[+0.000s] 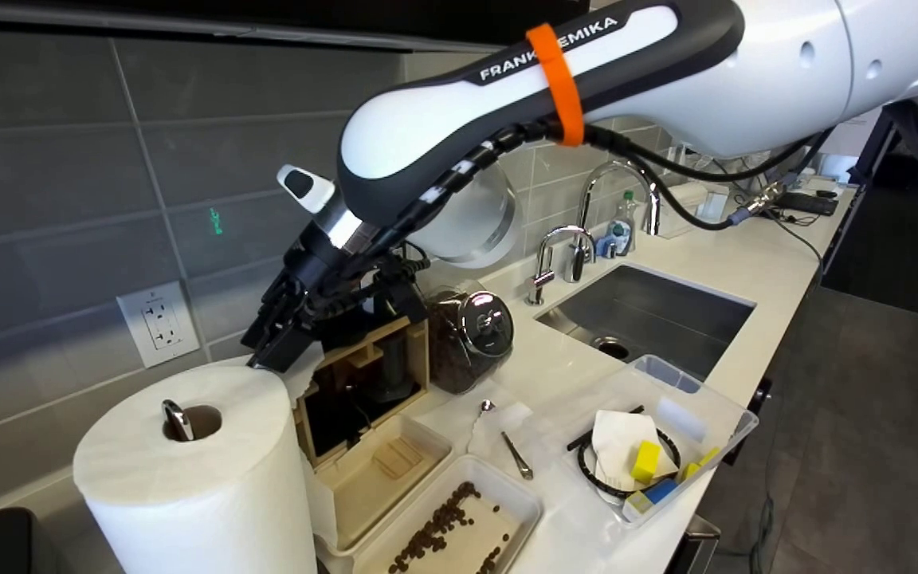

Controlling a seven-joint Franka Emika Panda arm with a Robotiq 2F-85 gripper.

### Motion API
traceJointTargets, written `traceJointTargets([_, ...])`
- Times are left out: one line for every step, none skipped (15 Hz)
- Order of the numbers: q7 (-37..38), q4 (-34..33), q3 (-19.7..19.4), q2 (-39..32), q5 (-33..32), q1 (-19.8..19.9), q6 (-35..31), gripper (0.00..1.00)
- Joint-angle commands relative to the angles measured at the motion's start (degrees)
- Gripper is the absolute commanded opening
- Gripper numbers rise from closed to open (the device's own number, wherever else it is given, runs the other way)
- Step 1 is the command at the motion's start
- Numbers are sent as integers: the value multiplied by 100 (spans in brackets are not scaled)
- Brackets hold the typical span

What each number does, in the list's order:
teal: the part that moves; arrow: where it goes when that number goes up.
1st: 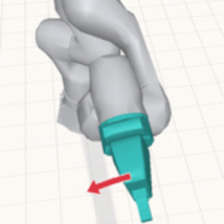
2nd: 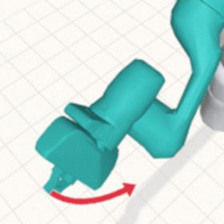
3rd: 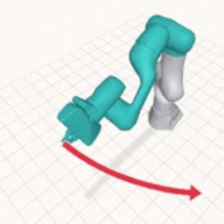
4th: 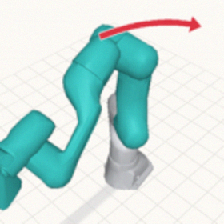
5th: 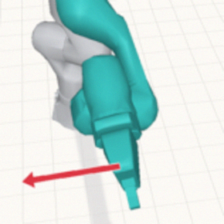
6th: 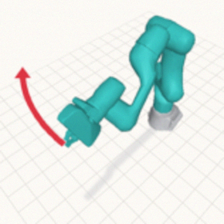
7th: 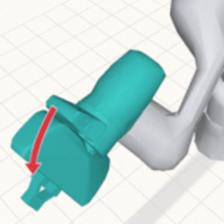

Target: Grab a paper towel and place it onto the bowl

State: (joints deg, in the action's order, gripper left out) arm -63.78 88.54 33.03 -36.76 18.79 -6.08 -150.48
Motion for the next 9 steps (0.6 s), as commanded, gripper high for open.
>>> traceJointTargets([-188,-152,97,-148,12,46,211,41])
traceJointTargets([-206,-140,104,-143,16,54,205,32])
traceJointTargets([-214,-124,111,-127,25,65,215,25])
traceJointTargets([-218,-114,114,-116,30,71,220,18])
traceJointTargets([-220,-102,116,-105,30,77,223,10])
traceJointTargets([-230,-82,129,-100,48,93,212,3])
traceJointTargets([-239,-74,146,-107,73,112,206,0])
traceJointTargets([-284,-66,193,-132,128,157,184,0])
traceJointTargets([-332,-56,254,-160,191,213,158,0])
